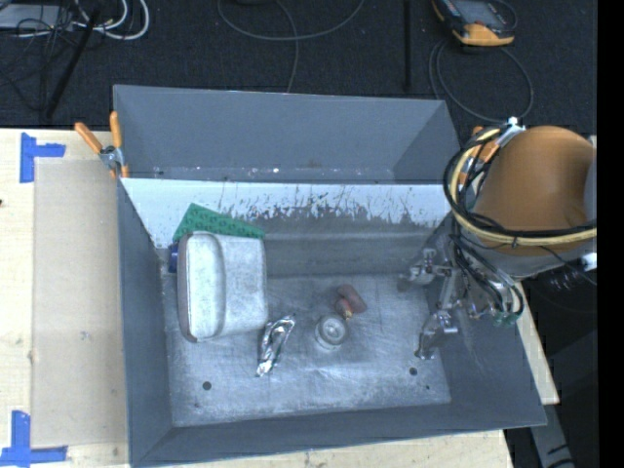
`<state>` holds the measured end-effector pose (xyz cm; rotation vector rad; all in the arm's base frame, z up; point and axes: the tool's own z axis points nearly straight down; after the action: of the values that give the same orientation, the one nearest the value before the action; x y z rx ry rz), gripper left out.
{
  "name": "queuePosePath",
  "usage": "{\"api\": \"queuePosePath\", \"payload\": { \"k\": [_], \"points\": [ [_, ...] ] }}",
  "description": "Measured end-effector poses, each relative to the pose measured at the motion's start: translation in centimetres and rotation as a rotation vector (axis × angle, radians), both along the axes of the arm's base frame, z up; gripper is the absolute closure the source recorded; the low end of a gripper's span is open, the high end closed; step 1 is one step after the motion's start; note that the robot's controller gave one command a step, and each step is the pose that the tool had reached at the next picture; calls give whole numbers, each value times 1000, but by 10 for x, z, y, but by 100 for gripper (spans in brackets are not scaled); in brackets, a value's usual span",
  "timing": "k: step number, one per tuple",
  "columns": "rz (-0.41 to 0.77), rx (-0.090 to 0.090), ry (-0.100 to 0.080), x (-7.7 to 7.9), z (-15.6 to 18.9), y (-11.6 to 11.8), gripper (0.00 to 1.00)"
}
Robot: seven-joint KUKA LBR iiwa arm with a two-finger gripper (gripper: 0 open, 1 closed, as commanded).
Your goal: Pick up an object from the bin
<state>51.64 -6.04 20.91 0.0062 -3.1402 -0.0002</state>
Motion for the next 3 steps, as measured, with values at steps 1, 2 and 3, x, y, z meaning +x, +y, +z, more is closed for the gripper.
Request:
{"api": "queuePosePath", "payload": {
  "k": [1,2,3],
  "points": [
    [-33,4,2,35,-52,88,0],
    [121,0,-5,47,-139,112,0],
    [348,0,-7,23,-137,152,0]
  ]
}}
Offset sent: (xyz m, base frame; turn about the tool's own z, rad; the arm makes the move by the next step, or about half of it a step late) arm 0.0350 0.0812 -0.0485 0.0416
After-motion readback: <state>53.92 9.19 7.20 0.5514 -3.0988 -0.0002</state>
